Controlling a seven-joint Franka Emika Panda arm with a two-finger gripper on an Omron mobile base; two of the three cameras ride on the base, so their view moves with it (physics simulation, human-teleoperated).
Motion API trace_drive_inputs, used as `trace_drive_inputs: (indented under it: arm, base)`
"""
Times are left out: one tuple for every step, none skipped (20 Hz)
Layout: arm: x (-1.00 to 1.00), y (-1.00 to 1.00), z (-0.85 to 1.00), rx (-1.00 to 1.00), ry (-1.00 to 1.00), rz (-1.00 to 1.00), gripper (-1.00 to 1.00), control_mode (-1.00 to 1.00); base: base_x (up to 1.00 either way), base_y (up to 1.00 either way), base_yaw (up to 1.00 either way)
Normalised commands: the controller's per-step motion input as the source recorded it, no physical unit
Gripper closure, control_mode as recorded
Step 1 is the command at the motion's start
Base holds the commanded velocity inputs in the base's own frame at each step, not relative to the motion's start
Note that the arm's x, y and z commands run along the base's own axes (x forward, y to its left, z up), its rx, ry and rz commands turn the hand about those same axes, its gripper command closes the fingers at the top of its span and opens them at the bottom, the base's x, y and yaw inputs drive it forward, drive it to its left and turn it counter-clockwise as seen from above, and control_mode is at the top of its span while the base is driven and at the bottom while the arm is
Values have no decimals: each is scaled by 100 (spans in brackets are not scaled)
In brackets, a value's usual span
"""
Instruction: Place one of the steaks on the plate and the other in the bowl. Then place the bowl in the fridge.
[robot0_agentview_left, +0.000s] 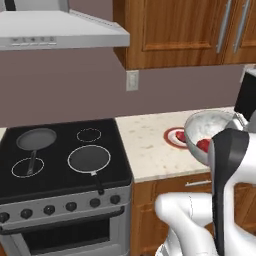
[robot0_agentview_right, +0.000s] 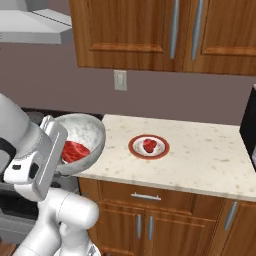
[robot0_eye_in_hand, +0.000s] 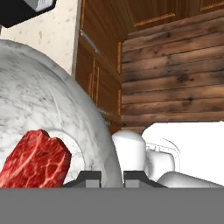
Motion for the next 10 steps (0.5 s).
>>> trace_drive_inputs:
  arm:
    - [0,0,0,0,0,0,100,100]
    - [0,0,0,0,0,0,100,100]
    - [0,0,0,0,0,0,100,100]
    - [0,0,0,0,0,0,100,100]
    - [0,0,0,0,0,0,100,100]
    - [0,0,0,0,0,0,100,100]
    - [0,0,0,0,0,0,100,100]
    - [0,0,0,0,0,0,100,100]
    - [0,0,0,0,0,0,100,100]
    - [0,0,0,0,0,0,100,100]
  base:
    - [-100,0,31]
    - [-100,0,37]
    - [-100,0,39]
    - [-100,-4,44]
    - [-100,-5,42]
    - [-100,-8,41]
    - [-100,-11,38]
    - [-100,-4,27]
    - [-100,0,15]
    - [-100,-5,17]
